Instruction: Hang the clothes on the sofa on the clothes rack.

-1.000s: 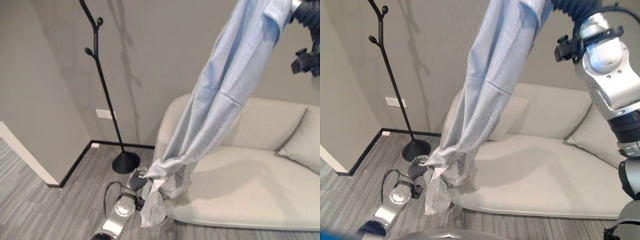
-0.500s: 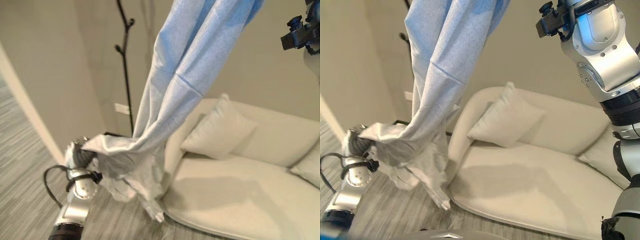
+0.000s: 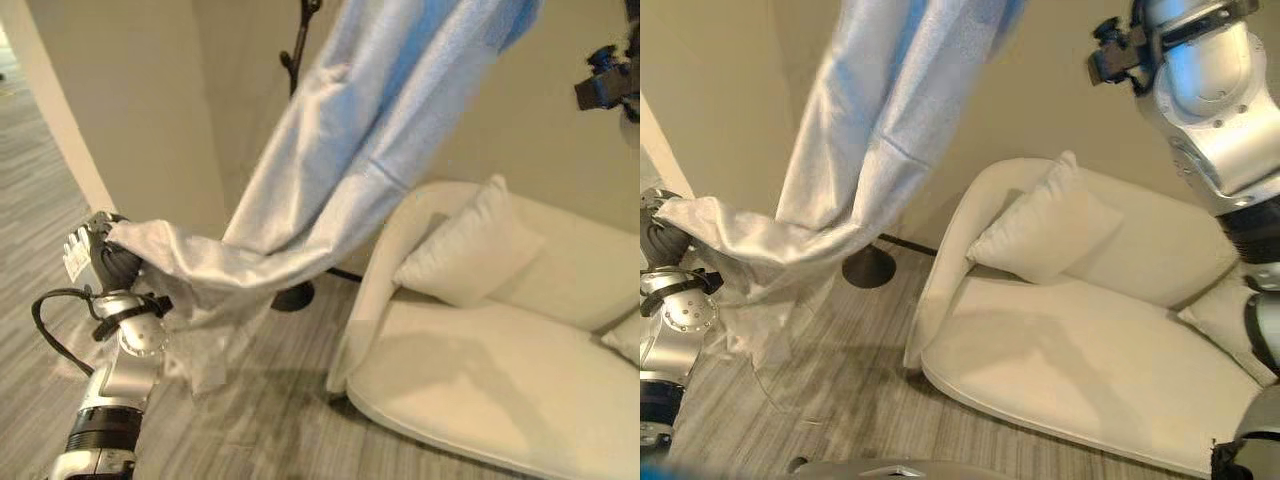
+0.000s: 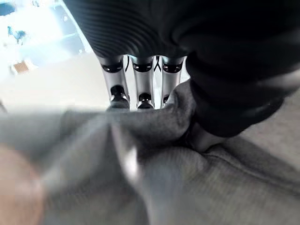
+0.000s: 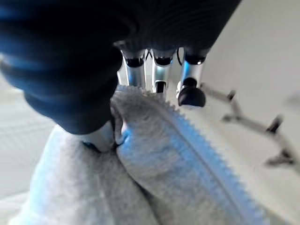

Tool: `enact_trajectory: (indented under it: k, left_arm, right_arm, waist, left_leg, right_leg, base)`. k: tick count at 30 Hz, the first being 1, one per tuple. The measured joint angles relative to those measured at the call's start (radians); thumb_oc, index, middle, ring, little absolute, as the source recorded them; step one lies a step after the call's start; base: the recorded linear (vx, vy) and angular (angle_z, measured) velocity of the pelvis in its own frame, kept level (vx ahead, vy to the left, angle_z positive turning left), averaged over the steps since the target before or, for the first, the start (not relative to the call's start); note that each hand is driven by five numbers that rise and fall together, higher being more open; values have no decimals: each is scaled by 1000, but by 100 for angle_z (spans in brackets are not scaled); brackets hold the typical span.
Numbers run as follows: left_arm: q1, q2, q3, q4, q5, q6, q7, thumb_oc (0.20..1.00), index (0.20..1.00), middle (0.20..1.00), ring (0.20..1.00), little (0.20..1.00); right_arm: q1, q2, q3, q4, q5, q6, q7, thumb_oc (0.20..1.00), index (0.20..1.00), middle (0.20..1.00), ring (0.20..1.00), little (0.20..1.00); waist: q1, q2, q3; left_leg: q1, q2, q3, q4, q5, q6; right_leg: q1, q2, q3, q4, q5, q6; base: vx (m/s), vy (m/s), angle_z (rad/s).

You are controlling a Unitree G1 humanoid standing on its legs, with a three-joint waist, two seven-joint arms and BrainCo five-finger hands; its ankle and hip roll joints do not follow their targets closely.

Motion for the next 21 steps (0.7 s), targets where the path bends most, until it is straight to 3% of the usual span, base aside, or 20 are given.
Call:
enact_trajectory:
  k: [2,3,4,5,6,7,8,9,10,11,12,14,16,17,18,20,21]
  left_arm:
    - [-3,3,-35,-23,48,0,17,200,200,200,200,200]
    - [-5,6,-58,-23,59,2,17,200,200,200,200,200]
    - [-5,6,-73,-24,77,6,15,200,200,200,200,200]
    - [-7,2,-81,-26,87,7,16,200,200,200,200,200]
    - [-6,7,-82,-42,88,10,16,200,200,200,200,200]
    - [-7,22,-82,-69,89,10,16,200,200,200,200,200]
    - [-10,31,-69,-91,117,10,17,200,200,200,200,200]
    - [-20,35,-63,-102,131,10,21,200,200,200,200,200]
    - [-35,34,-63,-102,151,12,21,200,200,200,200,200]
    - [-39,35,-65,-114,166,18,22,200,200,200,200,200]
    - [-36,37,-65,-121,168,17,23,200,200,200,200,200]
    - [-21,32,-59,-122,169,26,23,200,200,200,200,200]
    - [-15,22,-74,-122,169,34,15,200,200,200,200,200]
    - [-11,8,-80,-122,169,33,13,200,200,200,200,200]
    - [-27,-95,-103,-121,168,39,6,200,200,200,200,200]
    - [-42,-158,-175,-121,169,38,-15,200,200,200,200,200]
    - [-59,-176,-253,-124,172,27,-44,200,200,200,200,200]
  right_arm:
    - [175,-11,-171,-52,-35,-14,1,200,200,200,200,200]
    - [227,-12,-221,-71,-37,-17,-9,200,200,200,200,200]
    - [248,-15,-223,-80,-37,-15,-26,200,200,200,200,200]
    - [269,-22,-205,-86,-57,-8,-33,200,200,200,200,200]
    - [270,-24,-204,-95,-73,2,-36,200,200,200,200,200]
    - [271,-25,-203,-110,-76,6,-37,200,200,200,200,200]
    - [272,-25,-201,-123,-81,5,-41,200,200,200,200,200]
    - [274,-26,-198,-130,-97,4,-42,200,200,200,200,200]
    - [277,-28,-199,-137,-106,2,-42,200,200,200,200,200]
    - [279,-37,-200,-156,-115,0,-40,200,200,200,200,200]
    - [279,-55,-213,-163,-116,-4,-38,200,200,200,200,200]
    - [287,-90,-233,-169,-116,-25,-38,200,200,200,200,200]
    - [341,-129,-300,-176,-116,-31,-37,200,200,200,200,200]
    - [368,-134,-335,-175,-115,-32,-37,200,200,200,200,200]
    - [460,-162,-401,-179,-115,-43,-38,200,200,200,200,200]
    - [505,-173,-430,-188,-115,-39,-38,200,200,200,200,200]
    - [523,-197,-460,-201,-115,-39,-38,200,200,200,200,200]
  waist:
    - [18,20,-5]
    - [25,33,-5]
    - [17,53,-6]
    - [6,62,-3]
    - [12,77,-1]
    - [8,96,1]
    - [6,110,-1]
    - [-8,112,2]
    - [-14,110,3]
    - [-2,99,-2]
    - [-3,88,-6]
    - [-3,87,-6]
    - [-22,102,2]
    - [-34,103,3]
    - [-96,141,32]
    - [-132,139,36]
    - [-159,117,33]
  left_leg:
    - [-70,-41,-22,120,-55,30]
    - [-102,-55,-23,166,-86,65]
    - [-122,-69,-26,186,-104,74]
    - [-125,-115,2,194,-110,89]
    - [-146,-118,10,205,-117,124]
    - [-159,-118,23,200,-122,142]
    - [-153,-128,53,160,-110,169]
    - [-136,-145,60,114,-97,197]
    - [-111,-154,59,71,-82,221]
    - [-46,-173,68,-52,-27,251]
    - [-9,-195,84,-111,10,263]
    - [54,-210,85,-224,55,282]
    - [104,-214,81,-312,98,294]
    - [111,-225,80,-323,101,295]
    - [127,-225,24,-330,102,301]
    - [154,-256,-4,-351,106,307]
    - [168,-312,-39,-366,102,306]
  right_leg:
    - [-1,-35,-25,24,0,-13]
    - [-10,-57,-38,37,-1,-17]
    - [-23,-83,-40,55,6,-20]
    - [-61,-119,-48,92,58,-56]
    - [-100,-118,-71,120,110,-80]
    - [-147,-119,-107,137,197,-159]
    - [-177,-128,-110,133,314,-181]
    - [-194,-140,-110,145,389,-186]
    - [-213,-135,-88,195,342,-147]
    - [-240,-82,-55,300,161,-90]
    - [-233,-36,-57,311,112,-65]
    - [-230,65,-43,309,5,-82]
    - [-247,178,-21,287,-33,-87]
    - [-283,205,-1,301,-49,-88]
    - [-355,348,174,326,-77,-95]
    - [-392,392,220,318,-78,-93]
    - [-387,368,222,255,-58,-101]
  base:
    - [121,568,41]
    - [61,367,24]
    - [19,521,16]
    - [36,690,2]
    - [32,629,-18]
    - [91,487,-41]
    - [123,436,-23]
    - [97,280,-4]
    - [150,378,6]
    - [157,347,0]
    - [203,443,-11]
    - [100,177,-4]
    - [142,229,12]
    - [241,337,60]
    - [227,279,69]
    - [144,123,83]
    - [136,33,91]
